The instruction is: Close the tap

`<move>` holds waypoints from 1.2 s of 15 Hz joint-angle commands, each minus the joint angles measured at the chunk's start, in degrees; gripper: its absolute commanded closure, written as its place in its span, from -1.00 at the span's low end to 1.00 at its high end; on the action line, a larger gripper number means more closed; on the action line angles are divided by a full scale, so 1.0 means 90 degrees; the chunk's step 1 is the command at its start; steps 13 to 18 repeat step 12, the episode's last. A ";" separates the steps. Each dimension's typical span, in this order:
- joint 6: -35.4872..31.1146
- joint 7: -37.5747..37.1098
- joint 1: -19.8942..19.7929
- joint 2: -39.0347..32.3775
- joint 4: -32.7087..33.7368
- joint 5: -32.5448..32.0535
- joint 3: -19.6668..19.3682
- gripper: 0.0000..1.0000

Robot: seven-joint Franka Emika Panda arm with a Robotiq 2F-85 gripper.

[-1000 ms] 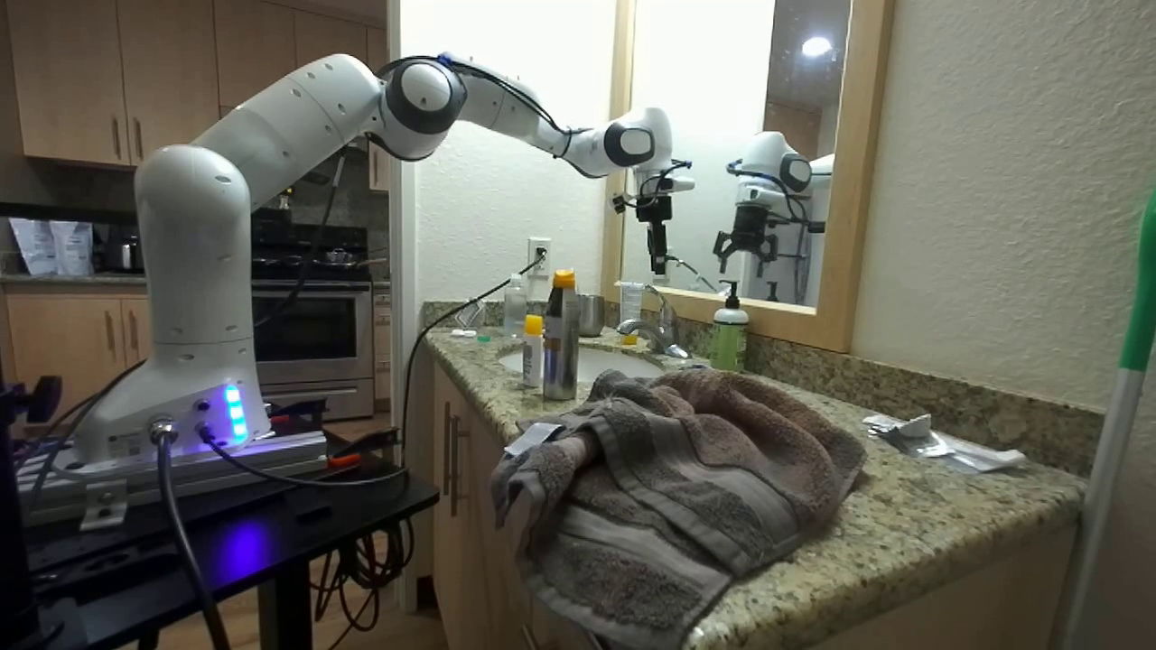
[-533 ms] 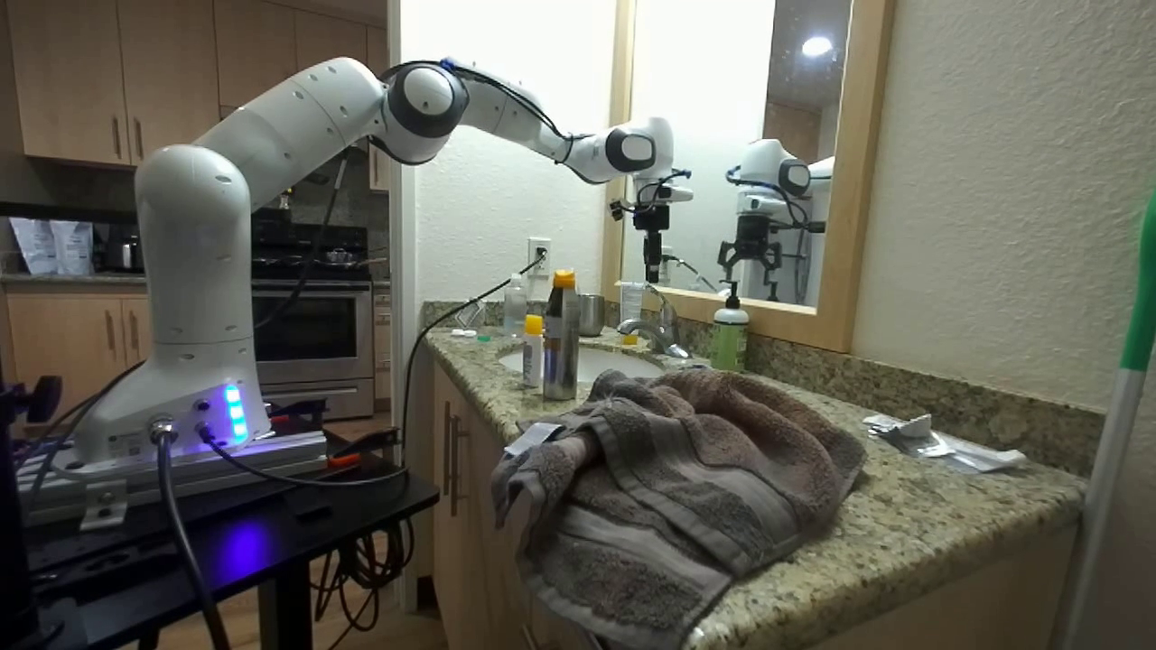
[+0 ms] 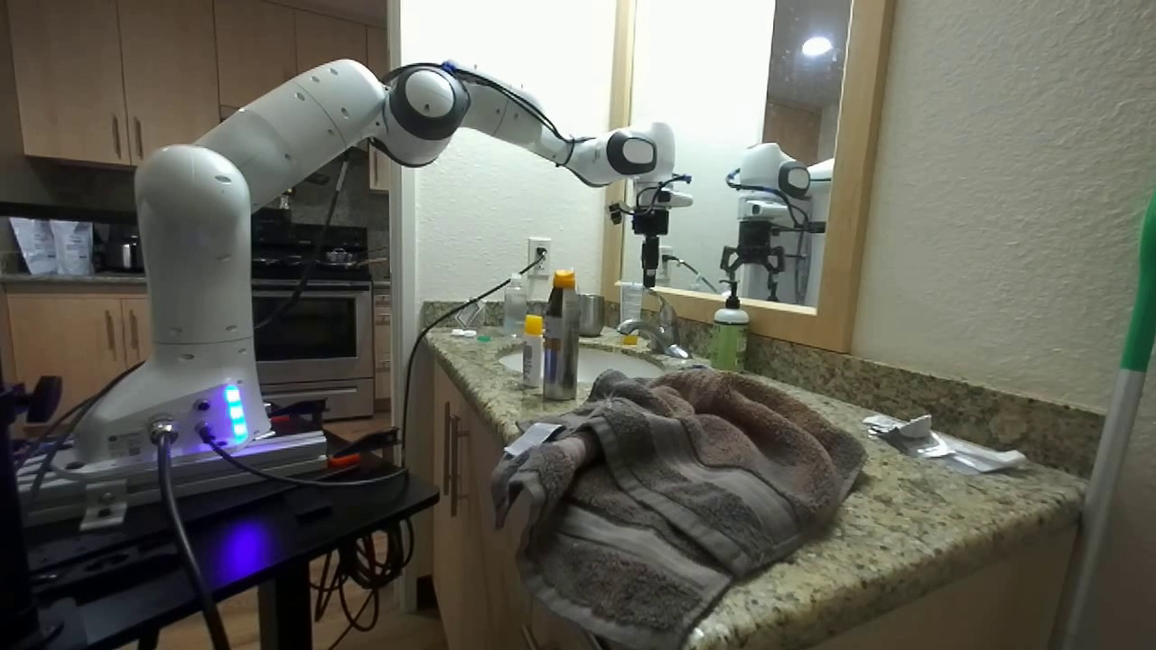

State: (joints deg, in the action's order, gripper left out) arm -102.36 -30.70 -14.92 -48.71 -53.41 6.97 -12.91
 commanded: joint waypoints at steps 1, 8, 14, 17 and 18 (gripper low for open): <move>0.0700 -0.0024 -0.0083 -0.0396 0.0385 -0.0017 0.0008 -1.00; 0.2217 -0.0256 -0.0257 -0.1285 0.1227 0.0012 0.0113 -1.00; 0.2077 -0.0173 -0.0119 -0.1033 0.0916 0.0028 0.0018 -1.00; 0.2077 -0.0173 -0.0119 -0.1033 0.0916 0.0028 0.0018 -1.00; 0.2077 -0.0173 -0.0119 -0.1033 0.0916 0.0028 0.0018 -1.00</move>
